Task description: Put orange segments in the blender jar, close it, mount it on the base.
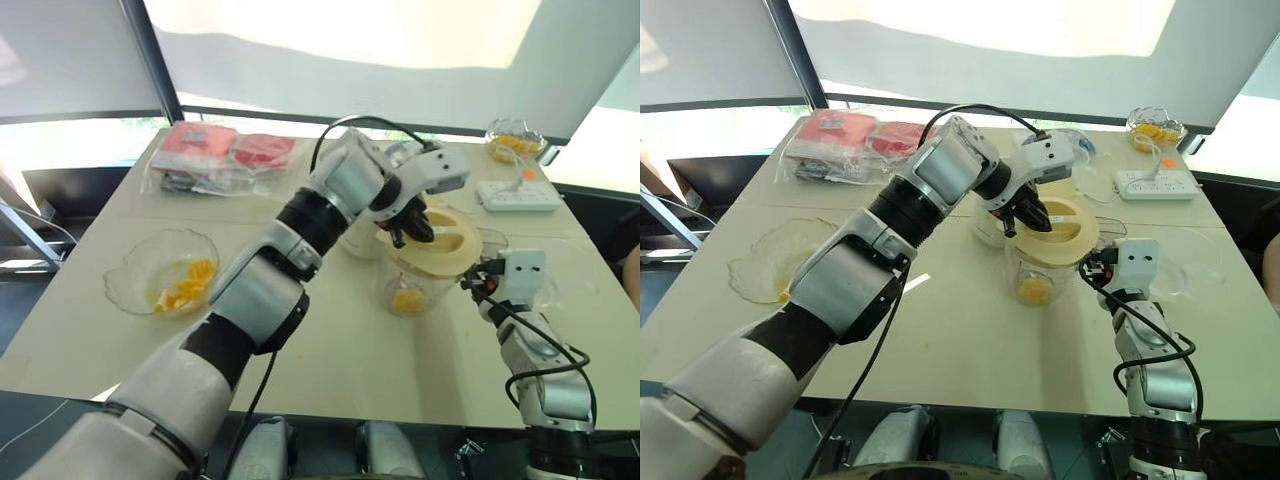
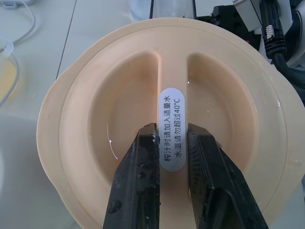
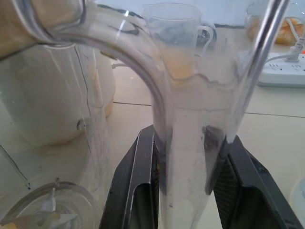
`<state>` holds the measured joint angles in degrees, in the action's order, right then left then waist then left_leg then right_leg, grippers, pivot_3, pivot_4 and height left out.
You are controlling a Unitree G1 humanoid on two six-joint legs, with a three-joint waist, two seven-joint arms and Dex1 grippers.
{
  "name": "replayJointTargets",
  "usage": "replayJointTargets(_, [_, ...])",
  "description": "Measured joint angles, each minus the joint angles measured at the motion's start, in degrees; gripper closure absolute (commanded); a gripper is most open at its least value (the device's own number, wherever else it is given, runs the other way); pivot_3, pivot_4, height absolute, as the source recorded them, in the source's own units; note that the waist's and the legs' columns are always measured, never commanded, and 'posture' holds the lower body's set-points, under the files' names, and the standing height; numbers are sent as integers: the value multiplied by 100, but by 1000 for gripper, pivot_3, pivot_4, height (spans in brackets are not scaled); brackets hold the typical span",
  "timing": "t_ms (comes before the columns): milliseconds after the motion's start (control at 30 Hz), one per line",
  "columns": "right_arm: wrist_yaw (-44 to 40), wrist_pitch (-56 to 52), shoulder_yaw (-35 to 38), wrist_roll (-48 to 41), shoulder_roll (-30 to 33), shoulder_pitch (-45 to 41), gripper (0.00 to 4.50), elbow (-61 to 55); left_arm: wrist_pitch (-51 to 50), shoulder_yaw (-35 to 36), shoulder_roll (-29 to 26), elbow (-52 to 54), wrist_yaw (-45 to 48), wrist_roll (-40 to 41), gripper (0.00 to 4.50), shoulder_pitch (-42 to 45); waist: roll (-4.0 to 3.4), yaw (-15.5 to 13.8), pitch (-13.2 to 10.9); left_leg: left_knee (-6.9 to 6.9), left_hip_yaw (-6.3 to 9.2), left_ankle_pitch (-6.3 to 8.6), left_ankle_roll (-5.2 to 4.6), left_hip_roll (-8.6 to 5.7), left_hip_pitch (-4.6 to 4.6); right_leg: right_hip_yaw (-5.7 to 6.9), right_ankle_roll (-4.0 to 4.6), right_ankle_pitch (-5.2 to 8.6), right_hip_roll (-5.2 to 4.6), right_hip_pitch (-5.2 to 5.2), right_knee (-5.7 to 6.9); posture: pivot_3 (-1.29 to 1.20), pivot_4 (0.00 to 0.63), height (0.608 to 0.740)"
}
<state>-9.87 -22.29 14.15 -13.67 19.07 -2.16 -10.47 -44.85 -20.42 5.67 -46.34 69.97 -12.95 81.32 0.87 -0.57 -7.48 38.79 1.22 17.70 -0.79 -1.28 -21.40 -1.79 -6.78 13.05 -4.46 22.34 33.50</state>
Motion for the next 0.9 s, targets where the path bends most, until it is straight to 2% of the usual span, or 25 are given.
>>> replayJointTargets(367, [-8,-59,-8,19,-30,95,3611,-192,-187,-136,-216,925,-19,99,4257,-479,-13,6,53,-78,0,-9,-15,4,0,45,25,15,-28,9,-29,0,150,740])
replayJointTargets(567, [-66,-16,-112,40,-29,82,3605,-337,-86,-367,-497,1605,-31,116,1342,-684,-42,92,14,-89,-1,-10,-16,4,-27,44,28,15,-30,26,-25,0,150,740])
replayJointTargets(700, [-146,51,-113,22,-11,62,3605,-395,-95,-362,-586,1937,-40,257,1342,-691,-58,144,-4,-89,-11,-16,-14,2,-117,45,30,14,-29,134,6,0,150,740])
replayJointTargets(800, [-201,100,-105,15,15,53,3605,-463,-344,-325,-702,2131,-43,450,1342,-622,-54,133,-21,-87,-17,-18,-9,0,-156,45,28,13,-28,199,59,0,150,740])
replayJointTargets(900, [-230,133,-82,15,28,14,3605,-502,-437,-215,-843,2249,-127,681,1342,-538,-83,127,-68,-85,-16,-40,25,-2,-198,47,10,2,-17,254,86,0,150,740])
